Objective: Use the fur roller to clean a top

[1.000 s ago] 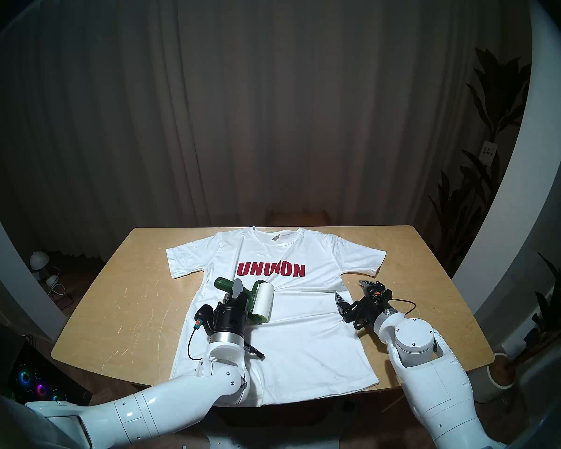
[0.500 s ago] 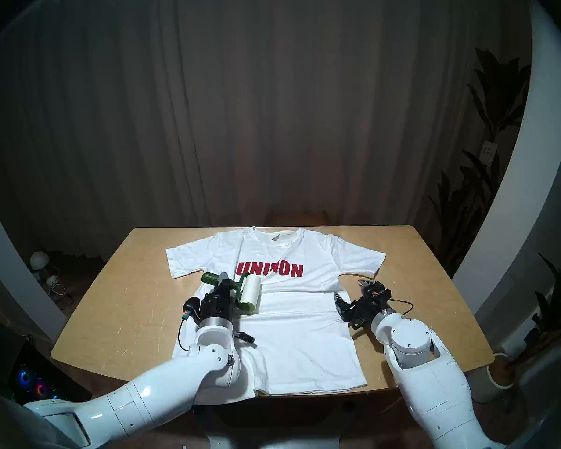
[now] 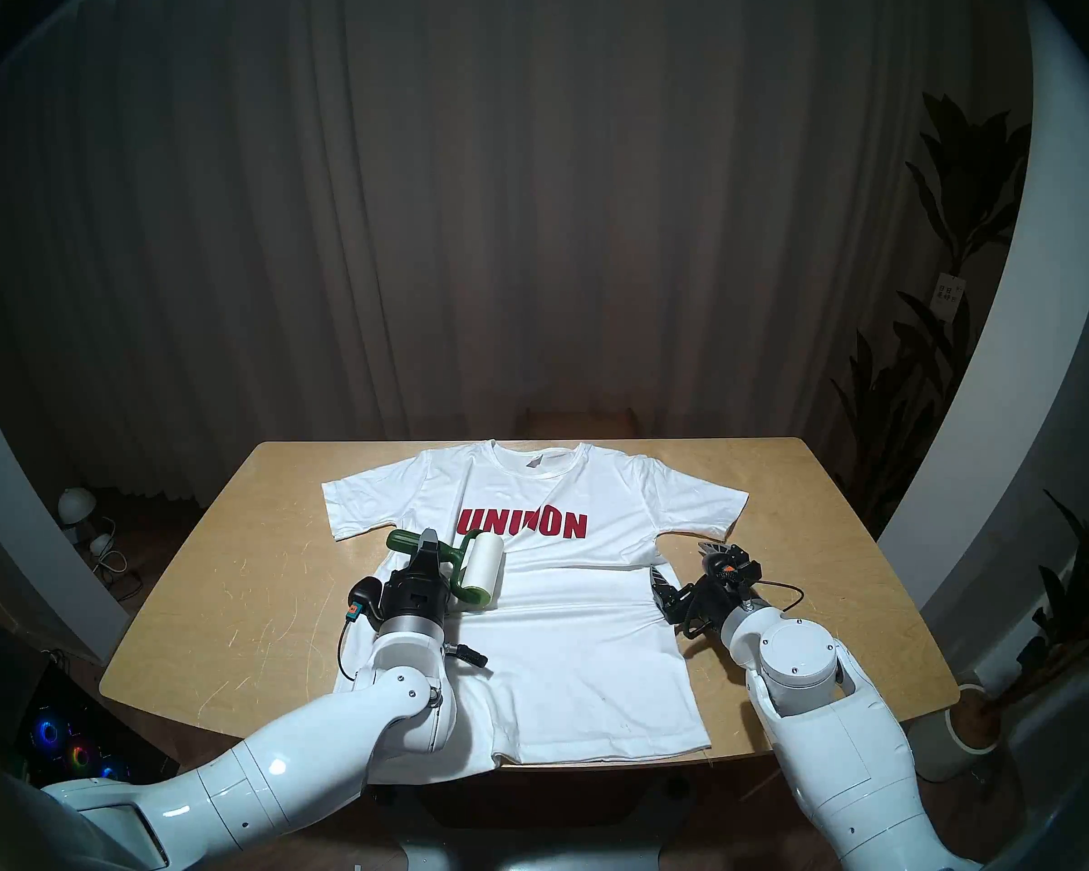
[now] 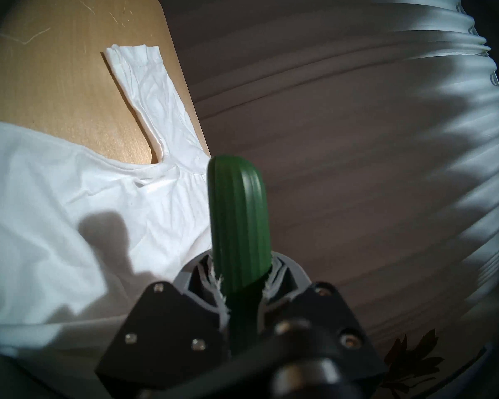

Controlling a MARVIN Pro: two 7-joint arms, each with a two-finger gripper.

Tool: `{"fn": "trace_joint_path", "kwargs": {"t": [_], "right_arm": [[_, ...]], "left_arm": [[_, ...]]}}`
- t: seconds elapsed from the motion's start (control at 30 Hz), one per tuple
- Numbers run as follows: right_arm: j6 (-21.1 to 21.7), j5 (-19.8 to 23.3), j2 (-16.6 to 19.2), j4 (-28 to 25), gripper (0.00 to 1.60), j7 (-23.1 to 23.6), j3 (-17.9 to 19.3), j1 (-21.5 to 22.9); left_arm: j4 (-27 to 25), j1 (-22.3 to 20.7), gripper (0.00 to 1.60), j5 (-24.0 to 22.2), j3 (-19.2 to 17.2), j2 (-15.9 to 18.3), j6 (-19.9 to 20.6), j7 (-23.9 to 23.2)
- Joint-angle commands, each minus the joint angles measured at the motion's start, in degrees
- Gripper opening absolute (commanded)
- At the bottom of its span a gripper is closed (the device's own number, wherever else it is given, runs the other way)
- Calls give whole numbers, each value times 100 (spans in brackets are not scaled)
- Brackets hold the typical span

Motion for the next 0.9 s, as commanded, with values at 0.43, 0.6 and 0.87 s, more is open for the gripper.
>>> {"fn": "trace_joint_path", "kwargs": {"t": [0.43,0.6,0.87], "right_arm": [[115,99,43,529,160,-102,217,-59],[101,134,36,552,160,-112,249,-61],[70,174,9,622,160,-138,267,-37]], "left_arm": [[-510,224,0,2119,282,908,-530,1074],[-653,226,0,2664,270,1025,-530,1435],[-825,297,0,3481,271,1141,-530,2337]]}}
